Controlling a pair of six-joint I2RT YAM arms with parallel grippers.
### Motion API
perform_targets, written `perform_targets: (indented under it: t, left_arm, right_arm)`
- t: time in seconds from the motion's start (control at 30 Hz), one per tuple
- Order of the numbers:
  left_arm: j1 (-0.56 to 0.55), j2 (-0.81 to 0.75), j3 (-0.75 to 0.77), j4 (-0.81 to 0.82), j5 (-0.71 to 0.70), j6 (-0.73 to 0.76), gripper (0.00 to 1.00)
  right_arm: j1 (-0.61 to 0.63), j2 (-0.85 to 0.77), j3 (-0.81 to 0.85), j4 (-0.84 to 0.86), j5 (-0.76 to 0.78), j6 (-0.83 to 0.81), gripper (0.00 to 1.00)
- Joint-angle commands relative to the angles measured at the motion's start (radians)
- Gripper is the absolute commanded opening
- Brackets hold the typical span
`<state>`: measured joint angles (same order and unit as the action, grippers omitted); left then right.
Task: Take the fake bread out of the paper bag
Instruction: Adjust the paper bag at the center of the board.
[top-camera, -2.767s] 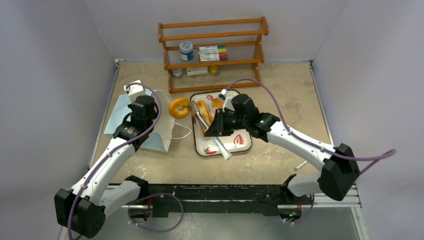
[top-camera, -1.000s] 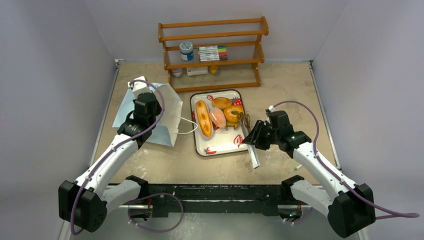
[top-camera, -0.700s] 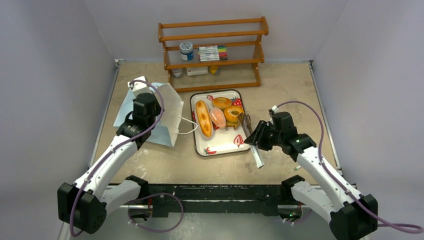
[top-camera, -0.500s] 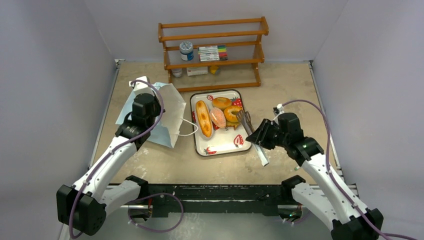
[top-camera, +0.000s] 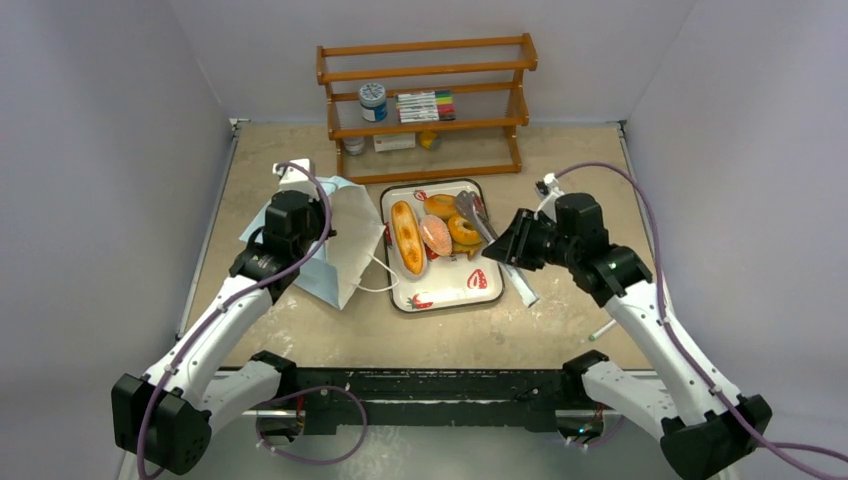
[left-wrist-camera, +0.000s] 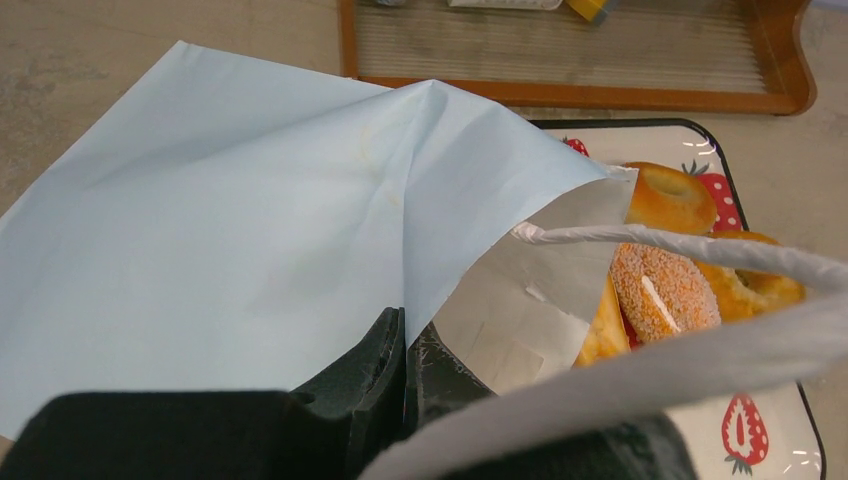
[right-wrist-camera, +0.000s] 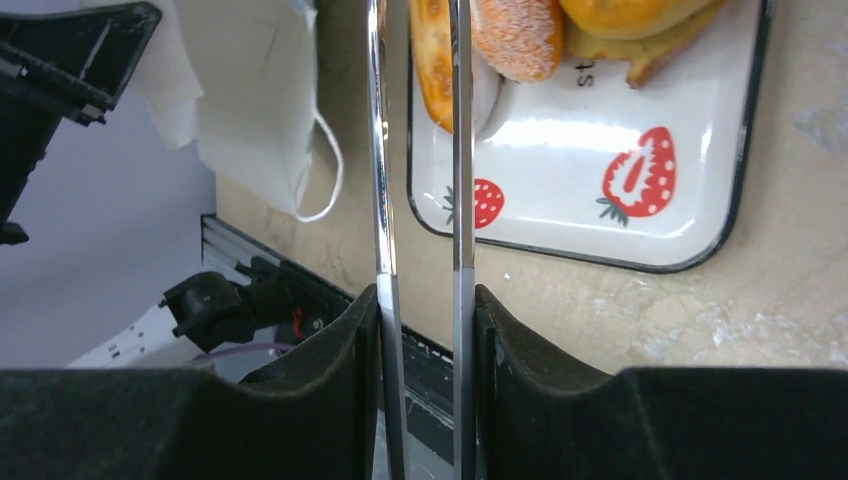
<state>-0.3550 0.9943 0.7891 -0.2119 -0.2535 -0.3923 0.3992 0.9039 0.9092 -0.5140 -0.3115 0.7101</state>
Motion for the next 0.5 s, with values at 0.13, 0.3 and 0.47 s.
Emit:
perform_targets:
  t: [0.13,0.3,0.47]
  left_arm:
    - [-0.002,-0.028,0.020,-0.038,0.078,0.050,0.00]
    - [-0.001,-0.024,0.042,-0.069,0.092,0.060,0.00]
    - [-0.001,-0.032,0.064,-0.102,0.101,0.064,0.00]
  right_arm:
    - [0.254,0.143,0.162,0.149,-0.007,-0.014,0.34]
    - [0.401,0.243,0.215,0.214,0.020,0.000,0.34]
    - [0.507,0.348,0.252,0.283,0.023,0.009,0.34]
